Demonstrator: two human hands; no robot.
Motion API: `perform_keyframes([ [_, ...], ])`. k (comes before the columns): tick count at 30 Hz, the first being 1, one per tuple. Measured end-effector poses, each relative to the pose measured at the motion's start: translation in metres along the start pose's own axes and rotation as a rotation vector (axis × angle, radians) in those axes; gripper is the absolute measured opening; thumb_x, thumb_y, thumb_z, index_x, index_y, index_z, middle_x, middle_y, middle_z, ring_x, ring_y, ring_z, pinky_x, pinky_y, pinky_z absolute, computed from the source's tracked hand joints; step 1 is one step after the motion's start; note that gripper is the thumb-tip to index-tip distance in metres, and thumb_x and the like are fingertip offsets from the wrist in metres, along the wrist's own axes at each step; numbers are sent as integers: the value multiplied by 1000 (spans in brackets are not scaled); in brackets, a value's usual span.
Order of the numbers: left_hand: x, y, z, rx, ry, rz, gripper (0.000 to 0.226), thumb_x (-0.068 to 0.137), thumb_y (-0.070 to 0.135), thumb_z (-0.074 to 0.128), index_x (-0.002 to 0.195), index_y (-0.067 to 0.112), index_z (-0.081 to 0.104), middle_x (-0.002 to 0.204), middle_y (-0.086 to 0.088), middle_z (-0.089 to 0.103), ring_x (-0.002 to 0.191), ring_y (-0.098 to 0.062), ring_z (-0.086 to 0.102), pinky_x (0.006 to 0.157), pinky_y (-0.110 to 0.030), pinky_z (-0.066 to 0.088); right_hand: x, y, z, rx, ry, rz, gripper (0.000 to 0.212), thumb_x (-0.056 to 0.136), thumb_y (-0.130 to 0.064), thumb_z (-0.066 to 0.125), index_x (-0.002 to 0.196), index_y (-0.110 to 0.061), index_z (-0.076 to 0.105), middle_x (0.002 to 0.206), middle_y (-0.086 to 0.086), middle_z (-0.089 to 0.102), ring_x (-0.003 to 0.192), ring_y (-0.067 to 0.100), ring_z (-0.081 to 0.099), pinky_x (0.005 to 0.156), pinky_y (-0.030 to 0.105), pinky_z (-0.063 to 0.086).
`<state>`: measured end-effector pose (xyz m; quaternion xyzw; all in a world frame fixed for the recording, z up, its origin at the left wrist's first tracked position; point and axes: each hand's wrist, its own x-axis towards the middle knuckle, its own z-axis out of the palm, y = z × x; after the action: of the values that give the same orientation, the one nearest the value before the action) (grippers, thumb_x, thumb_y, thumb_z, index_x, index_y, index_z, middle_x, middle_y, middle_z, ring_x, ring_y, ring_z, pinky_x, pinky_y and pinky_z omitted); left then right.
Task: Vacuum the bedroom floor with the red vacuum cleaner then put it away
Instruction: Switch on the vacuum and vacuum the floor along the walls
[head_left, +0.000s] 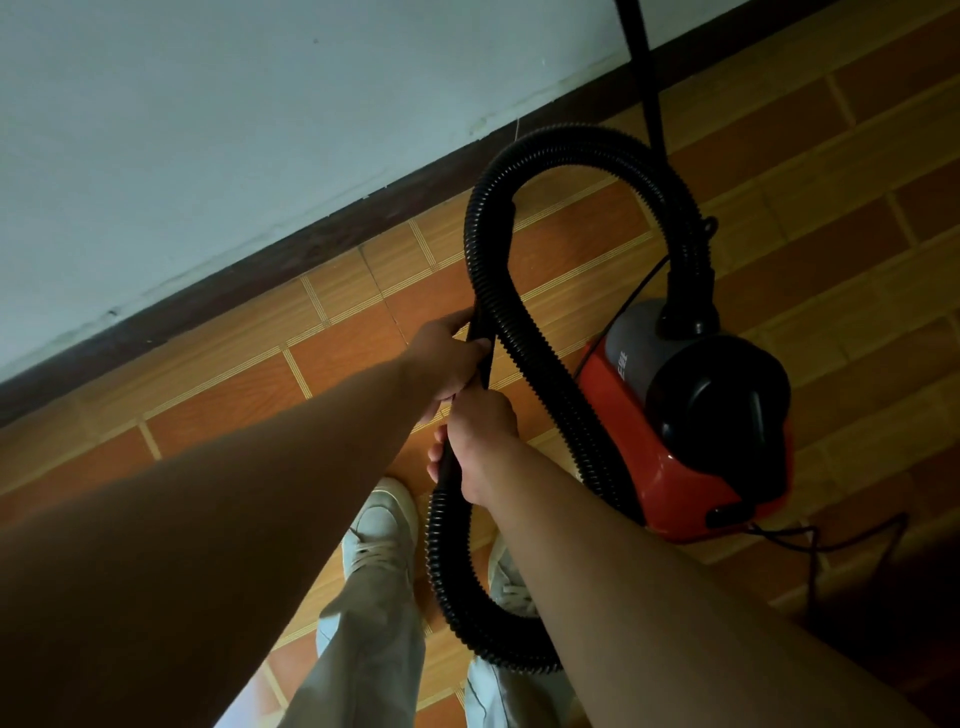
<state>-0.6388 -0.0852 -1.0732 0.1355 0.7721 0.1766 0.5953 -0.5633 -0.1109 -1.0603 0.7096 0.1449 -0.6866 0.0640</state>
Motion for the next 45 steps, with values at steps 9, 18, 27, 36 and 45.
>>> perform_keyframes([
  [9,-8,-40,-26,-145,89,-46,56,100,17,62,149,38,46,108,-14,70,98,-33,71,93,-54,57,-14,16,21,-95,-81,34,48,109,-48,36,105,-10,65,65,6,56,50,19,52,53,28,47],
  [18,-12,-58,-43,-321,37,-113,67,97,7,64,152,37,40,115,-17,69,96,-27,71,97,-50,56,-17,24,33,-111,-153,45,45,108,-47,39,115,-10,63,73,6,53,51,19,52,53,27,49],
  [27,-41,-65,-60,-306,103,-139,65,99,5,59,152,39,41,108,-13,67,85,-22,66,66,-34,60,-52,18,14,-640,-91,-301,36,108,-34,44,110,0,57,82,7,58,70,22,57,65,36,51],
  [36,-58,-63,-69,-303,103,-168,70,99,0,56,155,37,35,111,-16,63,92,-27,65,80,-42,58,-96,-15,-102,-570,459,-841,19,99,-24,65,114,-13,62,105,0,66,87,13,67,68,20,56],
  [45,-63,-53,-54,-232,61,-140,71,100,1,54,156,38,32,118,-19,62,95,-29,63,69,-37,55,-55,-13,-188,-873,879,-455,81,93,-45,71,151,-5,32,151,21,40,137,39,44,108,49,45],
])
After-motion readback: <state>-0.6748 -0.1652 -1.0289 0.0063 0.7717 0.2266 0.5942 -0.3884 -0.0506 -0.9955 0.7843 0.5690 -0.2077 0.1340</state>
